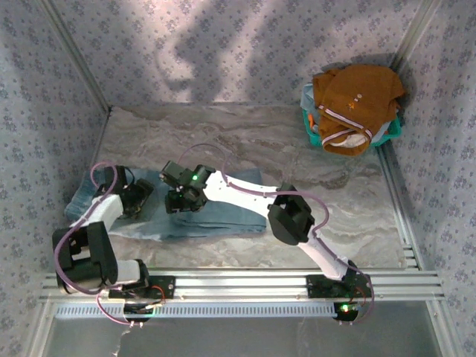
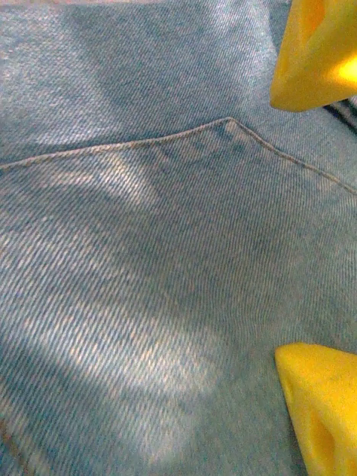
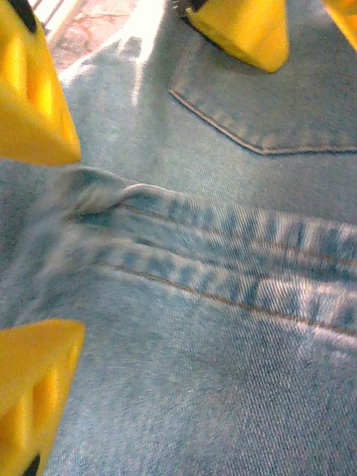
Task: Fold and stack the trousers
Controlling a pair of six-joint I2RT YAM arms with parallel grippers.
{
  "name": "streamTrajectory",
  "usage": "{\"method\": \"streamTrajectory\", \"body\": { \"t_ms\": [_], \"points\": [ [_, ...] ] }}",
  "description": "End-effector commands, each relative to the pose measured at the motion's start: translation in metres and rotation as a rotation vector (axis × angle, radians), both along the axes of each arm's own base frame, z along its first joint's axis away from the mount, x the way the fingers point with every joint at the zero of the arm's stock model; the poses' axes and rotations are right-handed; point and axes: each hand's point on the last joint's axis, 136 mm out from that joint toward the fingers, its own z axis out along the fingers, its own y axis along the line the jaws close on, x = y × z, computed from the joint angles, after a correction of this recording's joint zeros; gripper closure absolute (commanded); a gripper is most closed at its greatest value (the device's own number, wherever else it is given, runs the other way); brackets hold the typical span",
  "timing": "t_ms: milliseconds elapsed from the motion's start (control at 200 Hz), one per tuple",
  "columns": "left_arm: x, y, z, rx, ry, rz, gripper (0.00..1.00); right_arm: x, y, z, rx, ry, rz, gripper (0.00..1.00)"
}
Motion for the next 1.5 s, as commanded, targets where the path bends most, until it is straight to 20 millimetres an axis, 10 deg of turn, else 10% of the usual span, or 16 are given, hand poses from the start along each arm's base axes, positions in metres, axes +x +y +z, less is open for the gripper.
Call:
{"method": "streamTrajectory", "body": {
  "t_ms": [0, 185, 510, 894, 1134, 1174, 1494],
  "points": [
    [-0.010, 0.003, 0.014, 0.010, -0.005, 0.024, 0.18, -0.002, -0.022, 0.055, 0.034, -0.053, 0.033, 0.35],
    [-0.011, -0.002, 0.036, 0.022, -0.062, 0.000, 0.19, 0.027, -0.107, 0.084, 0.022, -0.104, -0.052, 0.33],
    [-0.001, -0.006, 0.028, 0.040, -0.017, -0.041, 0.19, 0.055, -0.270, 0.028, 0.008, 0.066, -0.170, 0.30],
    [0.006, -0.007, 0.025, 0.054, 0.016, -0.054, 0.20, 0.034, -0.260, -0.045, 0.191, 0.308, -0.160, 0.38],
    [0.010, -0.004, 0.037, 0.078, 0.006, -0.062, 0.20, 0.029, -0.258, -0.050, 0.233, 0.349, -0.165, 0.86],
    [0.012, -0.004, 0.040, 0.079, 0.002, -0.064, 0.20, 0.031, -0.264, -0.047, 0.220, 0.338, -0.188, 1.00],
    [0.020, 0.003, 0.065, 0.129, -0.048, -0.069, 0.20, 0.033, -0.378, -0.029, 0.005, 0.228, -0.470, 1.00]
  ]
}}
